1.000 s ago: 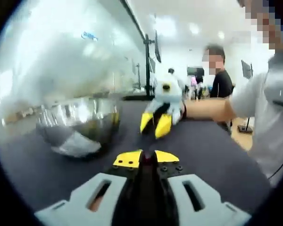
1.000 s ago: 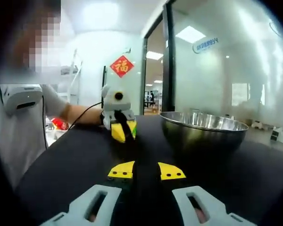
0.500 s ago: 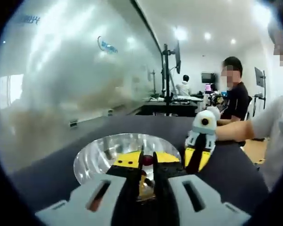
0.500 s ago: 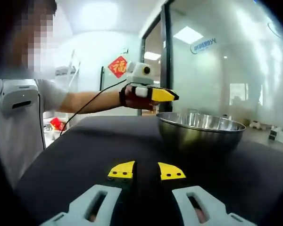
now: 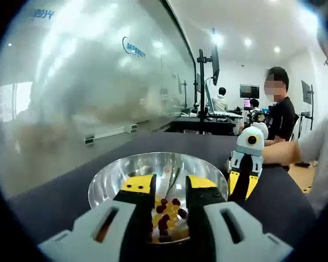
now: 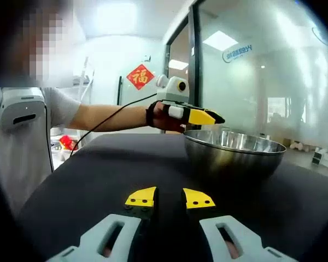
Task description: Pick candy and put bowl
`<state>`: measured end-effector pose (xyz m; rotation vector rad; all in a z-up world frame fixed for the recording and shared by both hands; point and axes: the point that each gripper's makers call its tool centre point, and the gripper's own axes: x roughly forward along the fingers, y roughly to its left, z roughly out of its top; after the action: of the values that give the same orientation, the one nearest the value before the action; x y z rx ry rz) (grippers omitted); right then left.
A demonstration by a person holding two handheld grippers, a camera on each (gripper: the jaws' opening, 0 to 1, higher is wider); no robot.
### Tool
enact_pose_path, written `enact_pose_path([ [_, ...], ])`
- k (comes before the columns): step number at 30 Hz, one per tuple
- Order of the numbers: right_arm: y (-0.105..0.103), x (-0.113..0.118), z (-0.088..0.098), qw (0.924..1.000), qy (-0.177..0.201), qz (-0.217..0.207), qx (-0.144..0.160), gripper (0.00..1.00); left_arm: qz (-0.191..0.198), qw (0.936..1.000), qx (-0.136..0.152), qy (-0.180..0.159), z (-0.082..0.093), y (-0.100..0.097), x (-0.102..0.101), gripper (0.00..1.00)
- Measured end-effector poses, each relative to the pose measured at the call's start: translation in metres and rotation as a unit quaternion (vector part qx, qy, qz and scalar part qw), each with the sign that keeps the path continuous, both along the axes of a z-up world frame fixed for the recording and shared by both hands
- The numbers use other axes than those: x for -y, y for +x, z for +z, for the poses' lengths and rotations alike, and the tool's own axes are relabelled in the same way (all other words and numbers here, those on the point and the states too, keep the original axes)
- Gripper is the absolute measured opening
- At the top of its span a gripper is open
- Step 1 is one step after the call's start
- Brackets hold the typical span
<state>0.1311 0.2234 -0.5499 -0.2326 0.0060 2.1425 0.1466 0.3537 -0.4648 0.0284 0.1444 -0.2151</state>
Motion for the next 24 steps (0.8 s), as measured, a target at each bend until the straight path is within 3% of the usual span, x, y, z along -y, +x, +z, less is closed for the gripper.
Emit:
enact_pose_path([
  [3,0.001,0.000,0.001,1.0000,0.001,-0.001,-0.002,0.12,-0.007,1.0000,0.003,0.004,0.002,-0.005,0.006,0.16],
  [6,0.001,0.001,0.001,1.0000,0.001,-0.003,-0.003,0.12,-0.026,0.9983,0.044,-0.026,0.020,-0.017,0.020,0.16],
  [8,0.002,0.001,0.002,1.0000,0.003,-0.004,-0.003,0.12,-0.042,0.9957,0.069,-0.044,0.029,-0.033,0.033,0.16],
  [10,0.002,0.002,0.003,1.0000,0.004,-0.004,-0.004,0.12,-0.047,0.9961,0.069,-0.029,0.023,-0.054,0.045,0.16],
  [13,0.000,0.003,0.004,1.0000,0.005,0.000,-0.003,0.12,-0.053,0.9964,0.062,-0.020,0.004,-0.082,0.060,0.16],
  [15,-0.001,0.003,0.003,1.0000,0.004,0.000,-0.001,0.12,-0.049,0.9983,0.031,-0.001,-0.025,-0.102,0.071,0.17],
  [20,-0.013,0.010,-0.002,0.9997,-0.015,0.017,-0.005,0.12,-0.027,0.9988,-0.002,0.040,-0.072,-0.133,0.085,0.17],
  [24,-0.028,0.019,-0.010,0.9984,-0.033,0.045,0.007,0.13,-0.040,0.9971,-0.034,0.055,-0.098,-0.134,0.089,0.17],
])
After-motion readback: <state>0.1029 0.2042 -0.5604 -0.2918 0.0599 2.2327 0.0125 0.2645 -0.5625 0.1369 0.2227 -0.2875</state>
